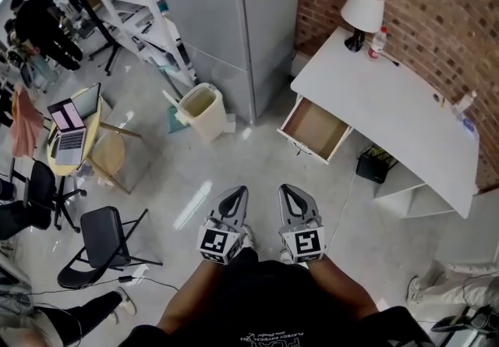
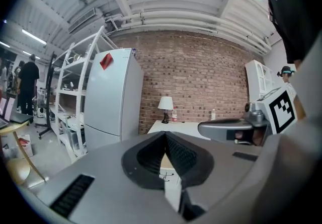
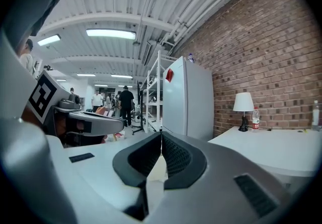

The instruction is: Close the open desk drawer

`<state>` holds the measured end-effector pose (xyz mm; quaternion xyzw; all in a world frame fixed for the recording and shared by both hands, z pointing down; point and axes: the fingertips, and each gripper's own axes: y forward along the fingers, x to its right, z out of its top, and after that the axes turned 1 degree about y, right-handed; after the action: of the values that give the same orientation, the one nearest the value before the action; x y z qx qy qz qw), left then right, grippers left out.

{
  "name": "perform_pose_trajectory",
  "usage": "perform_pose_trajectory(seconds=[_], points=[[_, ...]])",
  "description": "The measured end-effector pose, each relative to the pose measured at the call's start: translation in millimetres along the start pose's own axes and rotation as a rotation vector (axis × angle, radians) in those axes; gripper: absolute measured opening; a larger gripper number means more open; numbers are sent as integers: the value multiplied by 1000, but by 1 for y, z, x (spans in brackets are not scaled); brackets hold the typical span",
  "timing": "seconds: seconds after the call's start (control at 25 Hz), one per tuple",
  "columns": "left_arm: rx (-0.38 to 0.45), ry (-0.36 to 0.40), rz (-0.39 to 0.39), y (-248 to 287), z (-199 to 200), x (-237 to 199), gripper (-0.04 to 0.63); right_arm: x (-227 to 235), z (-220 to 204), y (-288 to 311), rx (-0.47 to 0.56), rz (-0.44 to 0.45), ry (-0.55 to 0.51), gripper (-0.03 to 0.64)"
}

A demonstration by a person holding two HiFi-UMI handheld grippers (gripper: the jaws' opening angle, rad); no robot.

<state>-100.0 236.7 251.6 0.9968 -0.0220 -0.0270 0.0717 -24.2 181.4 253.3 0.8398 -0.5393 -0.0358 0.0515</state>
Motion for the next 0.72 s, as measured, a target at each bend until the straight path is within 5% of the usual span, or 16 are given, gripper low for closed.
perform_pose_trajectory(seconds=[0.32,0.72], points=[[-5,9,-150,37,2,-37,8,7,2,40,-22,-133,24,29],[-22,10,-314,89,-1,-33,6,35,-11,45,-32,-285,77,28]])
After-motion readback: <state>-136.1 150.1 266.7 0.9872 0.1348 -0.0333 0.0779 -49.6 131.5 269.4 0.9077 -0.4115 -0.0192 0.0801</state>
